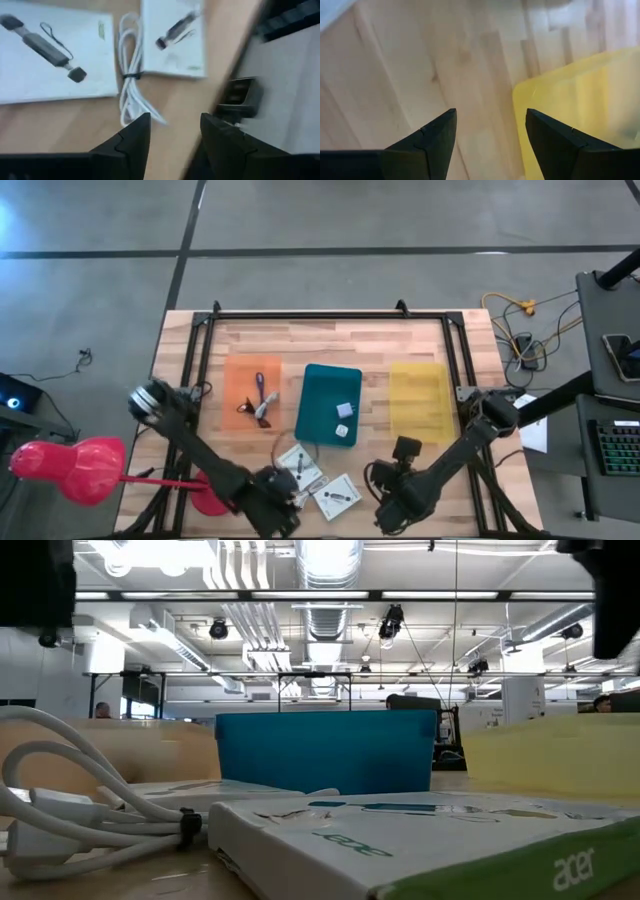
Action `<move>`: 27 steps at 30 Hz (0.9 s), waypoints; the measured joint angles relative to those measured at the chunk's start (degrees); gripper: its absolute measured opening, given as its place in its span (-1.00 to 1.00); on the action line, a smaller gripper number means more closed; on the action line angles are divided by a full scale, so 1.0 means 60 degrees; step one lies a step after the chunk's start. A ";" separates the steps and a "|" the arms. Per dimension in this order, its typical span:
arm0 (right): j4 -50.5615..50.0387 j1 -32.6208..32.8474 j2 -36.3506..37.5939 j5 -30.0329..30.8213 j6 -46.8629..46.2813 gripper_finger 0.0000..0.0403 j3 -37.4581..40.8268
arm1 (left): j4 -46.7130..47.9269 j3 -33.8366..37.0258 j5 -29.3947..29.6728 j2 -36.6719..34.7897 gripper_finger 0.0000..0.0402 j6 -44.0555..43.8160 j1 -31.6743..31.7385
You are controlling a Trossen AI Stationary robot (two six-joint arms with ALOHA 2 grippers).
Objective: Pick and place items into bin
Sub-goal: Put the light blue USB cable wire into the orange bin
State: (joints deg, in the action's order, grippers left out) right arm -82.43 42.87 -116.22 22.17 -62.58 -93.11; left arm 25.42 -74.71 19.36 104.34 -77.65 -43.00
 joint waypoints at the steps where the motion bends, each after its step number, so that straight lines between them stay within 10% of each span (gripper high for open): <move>1: 0.0037 0.0075 0.0004 -0.0063 -0.0002 0.11 0.0086 | 0.0599 -0.0506 -0.0007 0.0460 -0.22 -0.0017 0.0010; 8: 0.0217 0.0500 0.0045 -0.0230 -0.0413 0.11 0.0257 | 0.5037 -0.3763 -0.0008 0.2296 -0.21 -0.1218 0.0273; 21: 0.0338 0.0754 0.0058 -0.0197 -0.0763 0.11 0.0257 | 0.4507 -0.3677 -0.1602 0.2623 -0.24 -0.0968 0.0742; 27: 0.0332 0.0751 0.0058 -0.0010 -0.0755 0.11 0.0257 | 0.4498 -0.3567 -0.1682 0.2622 -0.59 -0.0153 0.0908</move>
State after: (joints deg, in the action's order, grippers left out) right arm -80.44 47.37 -115.87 22.11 -67.11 -91.57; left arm 52.40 -96.12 9.27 120.07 -78.57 -37.56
